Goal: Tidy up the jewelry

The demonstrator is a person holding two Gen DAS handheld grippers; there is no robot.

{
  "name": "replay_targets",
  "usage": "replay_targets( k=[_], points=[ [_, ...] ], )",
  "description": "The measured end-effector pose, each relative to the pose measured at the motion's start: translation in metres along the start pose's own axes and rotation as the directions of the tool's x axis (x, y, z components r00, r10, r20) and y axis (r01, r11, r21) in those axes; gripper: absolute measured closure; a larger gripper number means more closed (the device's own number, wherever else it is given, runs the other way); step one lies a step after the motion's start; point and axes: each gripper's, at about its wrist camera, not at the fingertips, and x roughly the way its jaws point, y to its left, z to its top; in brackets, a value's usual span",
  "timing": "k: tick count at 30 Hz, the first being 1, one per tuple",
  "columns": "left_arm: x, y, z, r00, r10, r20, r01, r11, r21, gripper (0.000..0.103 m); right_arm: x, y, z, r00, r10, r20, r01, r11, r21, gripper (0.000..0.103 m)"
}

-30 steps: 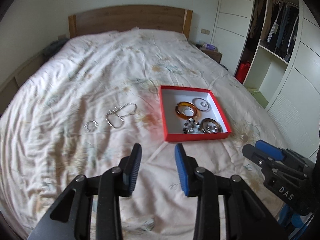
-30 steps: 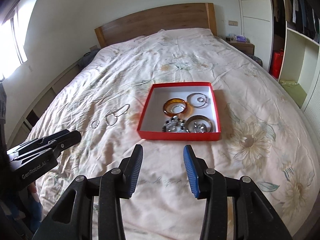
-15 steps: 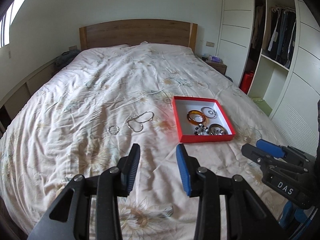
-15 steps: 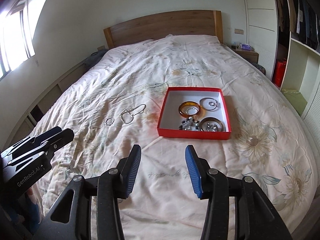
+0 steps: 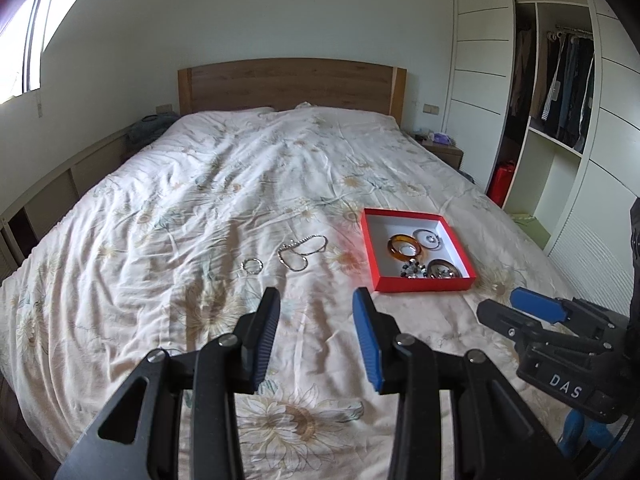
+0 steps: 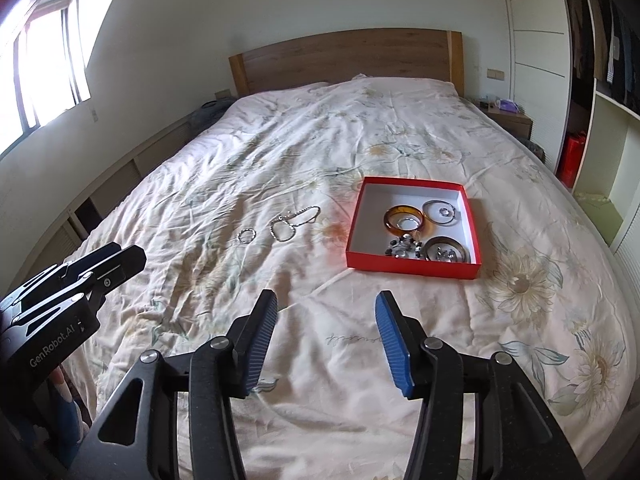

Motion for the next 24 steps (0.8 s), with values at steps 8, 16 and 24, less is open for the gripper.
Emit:
replay_targets(
  k=[8, 16, 24],
  points=[
    [-0.003, 0.005, -0.004, 1.0, 0.019, 0.006, -0.019, 1.0, 0.006, 0.067, 0.003, 0.008, -0.004, 1.0, 0.011, -0.014, -0.011, 1.0, -0.013, 0.049],
    [0.007, 0.014, -0.005, 0.999, 0.031, -0.008, -0.031, 1.0, 0.002, 0.067, 0.013, 0.014, -0.002, 0.999, 0.02, -0.031, -0.021, 0.999, -0.029, 0.049],
    [0.02, 0.02, -0.004, 0.999, 0.04, -0.026, -0.04, 0.999, 0.007, 0.067, 0.031, 0.019, -0.001, 0.997, 0.022, -0.067, -0.025, 0.999, -0.041, 0.049]
  ],
)
